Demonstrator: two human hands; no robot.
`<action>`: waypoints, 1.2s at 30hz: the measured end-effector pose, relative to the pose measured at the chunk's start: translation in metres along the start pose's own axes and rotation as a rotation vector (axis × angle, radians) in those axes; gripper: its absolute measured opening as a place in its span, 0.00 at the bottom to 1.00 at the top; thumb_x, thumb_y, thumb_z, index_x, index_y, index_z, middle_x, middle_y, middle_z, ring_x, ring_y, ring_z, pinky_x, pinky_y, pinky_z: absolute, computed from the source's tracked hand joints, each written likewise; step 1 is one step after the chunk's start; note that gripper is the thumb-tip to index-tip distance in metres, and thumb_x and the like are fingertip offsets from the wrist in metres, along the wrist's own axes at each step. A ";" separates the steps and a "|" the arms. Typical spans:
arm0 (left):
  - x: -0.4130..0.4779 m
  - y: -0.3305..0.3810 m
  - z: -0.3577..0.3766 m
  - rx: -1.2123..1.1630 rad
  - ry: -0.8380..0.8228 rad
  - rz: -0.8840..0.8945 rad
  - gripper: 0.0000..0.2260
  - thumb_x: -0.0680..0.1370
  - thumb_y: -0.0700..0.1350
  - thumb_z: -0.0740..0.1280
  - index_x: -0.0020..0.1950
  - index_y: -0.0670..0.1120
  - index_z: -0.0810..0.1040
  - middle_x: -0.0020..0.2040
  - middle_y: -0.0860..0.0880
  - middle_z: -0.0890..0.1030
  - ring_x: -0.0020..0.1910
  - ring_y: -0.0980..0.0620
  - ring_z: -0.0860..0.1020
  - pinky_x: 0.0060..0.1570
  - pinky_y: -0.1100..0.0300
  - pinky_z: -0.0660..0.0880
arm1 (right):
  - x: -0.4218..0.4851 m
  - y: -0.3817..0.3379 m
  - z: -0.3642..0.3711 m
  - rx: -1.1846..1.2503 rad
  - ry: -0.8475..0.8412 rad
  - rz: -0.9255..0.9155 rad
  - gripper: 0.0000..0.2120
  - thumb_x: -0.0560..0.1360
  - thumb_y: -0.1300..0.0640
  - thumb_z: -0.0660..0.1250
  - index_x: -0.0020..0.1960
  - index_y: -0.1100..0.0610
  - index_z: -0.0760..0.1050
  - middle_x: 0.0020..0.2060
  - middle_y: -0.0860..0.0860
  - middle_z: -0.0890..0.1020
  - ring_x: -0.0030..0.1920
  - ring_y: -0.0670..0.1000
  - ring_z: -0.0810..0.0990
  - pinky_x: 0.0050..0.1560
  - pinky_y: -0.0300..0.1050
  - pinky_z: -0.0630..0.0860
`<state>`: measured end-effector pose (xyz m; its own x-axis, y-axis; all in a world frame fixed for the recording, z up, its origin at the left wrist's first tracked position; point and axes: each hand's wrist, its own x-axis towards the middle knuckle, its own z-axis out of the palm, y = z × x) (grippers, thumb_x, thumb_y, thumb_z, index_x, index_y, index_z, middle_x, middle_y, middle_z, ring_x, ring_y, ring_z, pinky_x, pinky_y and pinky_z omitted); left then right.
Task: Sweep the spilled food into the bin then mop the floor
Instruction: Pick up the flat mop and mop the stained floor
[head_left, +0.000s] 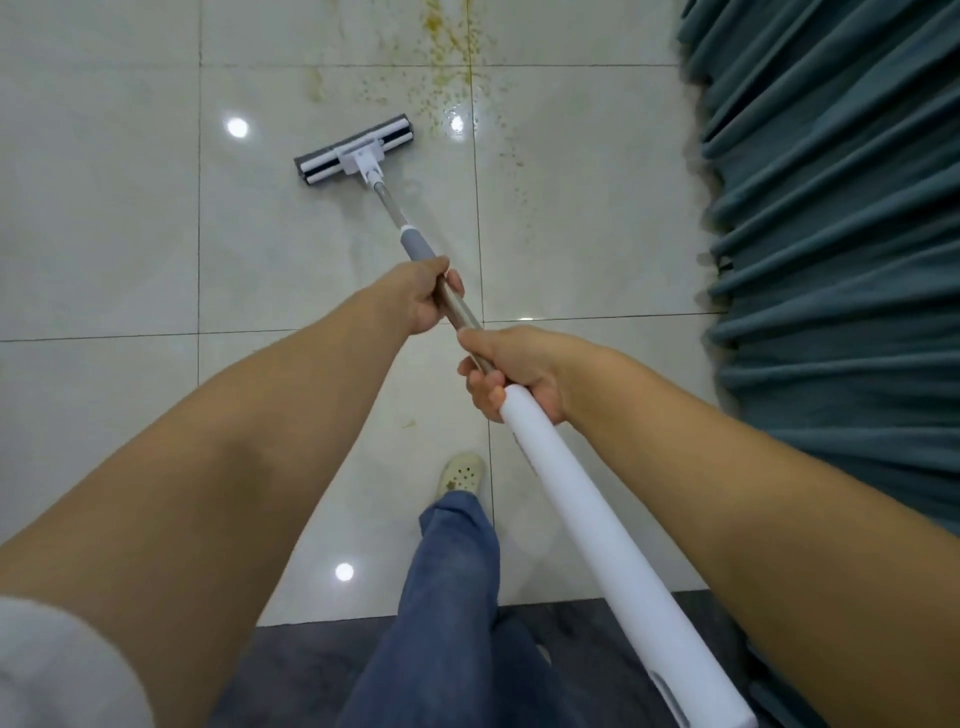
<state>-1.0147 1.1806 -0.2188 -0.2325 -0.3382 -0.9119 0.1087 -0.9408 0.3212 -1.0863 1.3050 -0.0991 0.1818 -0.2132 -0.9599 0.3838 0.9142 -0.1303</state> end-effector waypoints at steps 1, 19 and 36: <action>-0.001 -0.013 -0.001 -0.004 -0.001 -0.013 0.06 0.81 0.38 0.60 0.44 0.41 0.66 0.35 0.46 0.67 0.23 0.55 0.69 0.20 0.67 0.70 | -0.002 0.012 -0.006 -0.006 0.000 0.015 0.15 0.80 0.50 0.62 0.41 0.59 0.68 0.25 0.50 0.69 0.16 0.43 0.65 0.17 0.31 0.67; -0.207 -0.393 -0.066 -0.072 -0.073 -0.173 0.06 0.80 0.36 0.60 0.43 0.41 0.67 0.32 0.45 0.68 0.26 0.53 0.68 0.22 0.65 0.74 | -0.137 0.411 -0.084 -0.179 0.075 0.069 0.12 0.77 0.58 0.67 0.37 0.59 0.68 0.22 0.51 0.68 0.18 0.44 0.64 0.18 0.33 0.65; -0.356 -0.542 -0.092 -0.125 -0.102 -0.312 0.07 0.80 0.34 0.58 0.42 0.40 0.65 0.31 0.45 0.67 0.28 0.53 0.66 0.22 0.65 0.72 | -0.247 0.582 -0.103 -0.214 0.023 0.054 0.12 0.75 0.71 0.60 0.37 0.59 0.62 0.17 0.50 0.66 0.15 0.44 0.63 0.16 0.31 0.62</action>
<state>-0.9015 1.8127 -0.0920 -0.3675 -0.0412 -0.9291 0.1329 -0.9911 -0.0087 -1.0007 1.9247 0.0363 0.1756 -0.1568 -0.9719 0.1731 0.9768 -0.1263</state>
